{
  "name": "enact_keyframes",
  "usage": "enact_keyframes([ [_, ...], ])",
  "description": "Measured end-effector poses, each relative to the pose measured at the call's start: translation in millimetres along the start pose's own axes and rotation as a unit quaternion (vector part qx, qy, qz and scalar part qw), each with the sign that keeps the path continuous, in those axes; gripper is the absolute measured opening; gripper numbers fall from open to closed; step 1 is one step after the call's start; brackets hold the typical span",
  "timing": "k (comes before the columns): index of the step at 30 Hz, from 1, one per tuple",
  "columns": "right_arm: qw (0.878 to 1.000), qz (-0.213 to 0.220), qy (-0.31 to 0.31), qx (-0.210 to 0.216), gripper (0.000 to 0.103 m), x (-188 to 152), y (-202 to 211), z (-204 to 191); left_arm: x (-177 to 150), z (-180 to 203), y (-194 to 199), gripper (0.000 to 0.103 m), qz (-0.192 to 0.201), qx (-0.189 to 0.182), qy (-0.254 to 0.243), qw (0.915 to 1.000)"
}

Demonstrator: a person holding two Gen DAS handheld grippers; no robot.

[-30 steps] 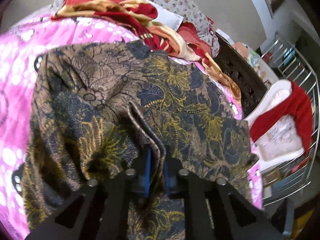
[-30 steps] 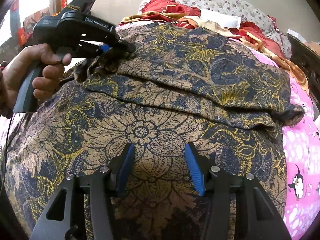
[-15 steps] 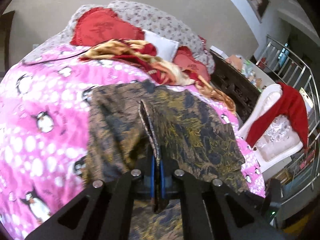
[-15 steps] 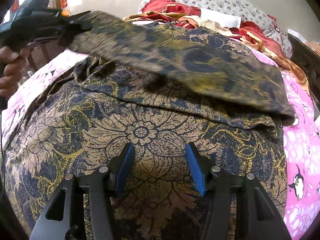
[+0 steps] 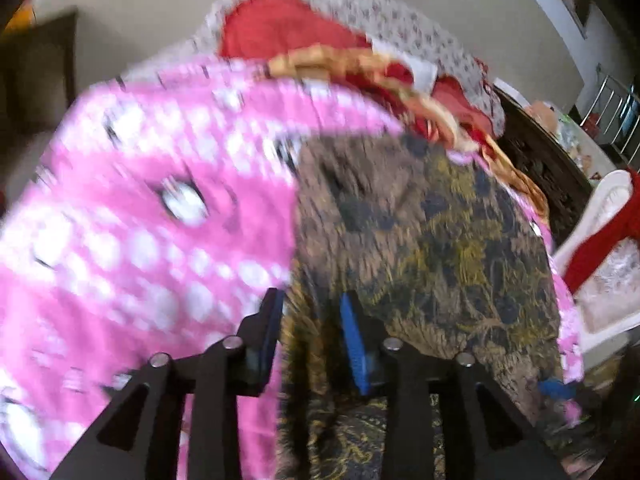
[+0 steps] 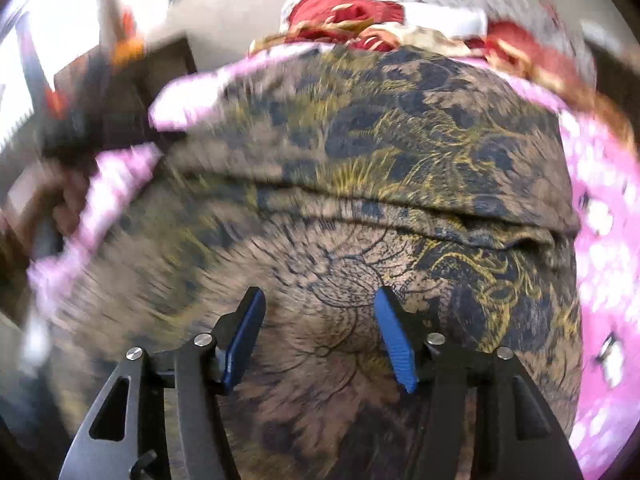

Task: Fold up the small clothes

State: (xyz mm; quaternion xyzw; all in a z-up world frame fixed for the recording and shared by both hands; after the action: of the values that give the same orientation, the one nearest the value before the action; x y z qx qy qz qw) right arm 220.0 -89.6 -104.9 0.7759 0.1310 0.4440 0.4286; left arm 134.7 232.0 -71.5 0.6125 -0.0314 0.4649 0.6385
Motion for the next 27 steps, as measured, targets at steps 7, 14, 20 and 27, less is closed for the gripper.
enact_keyframes([
  [7,0.986,0.084,-0.095,-0.108,0.0,63.2,49.8,95.8,5.3,47.8,-15.9,0.057,0.01,-0.019,-0.027,0.9994],
  [14,0.989,-0.003,-0.102,-0.107,0.0,36.9,-12.3,149.7,-29.5,35.9,-52.1,0.034,0.004,0.031,-0.027,0.9991],
  [20,0.99,0.008,-0.057,-0.13,0.0,63.0,13.0,136.9,1.1,47.2,-19.2,0.038,0.056,0.052,-0.035,0.9965],
  [27,0.983,0.039,-0.103,-0.145,0.002,126.3,-10.9,156.0,9.2,38.7,-84.4,0.045,-0.023,0.057,0.001,0.9981],
])
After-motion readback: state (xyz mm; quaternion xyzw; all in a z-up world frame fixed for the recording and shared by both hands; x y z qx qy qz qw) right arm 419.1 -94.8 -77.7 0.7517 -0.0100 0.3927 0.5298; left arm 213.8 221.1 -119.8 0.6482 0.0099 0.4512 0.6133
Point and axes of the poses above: each gripper's, at about its wrist camera, not at the fingertips, and y roughly against the way its jaws point, z to its right, x to its top, the point moved 7 cm from there along -y, roughly the way its jaws point, and after that the axes turned 2 degrees about -z, right-handed, at the moved point
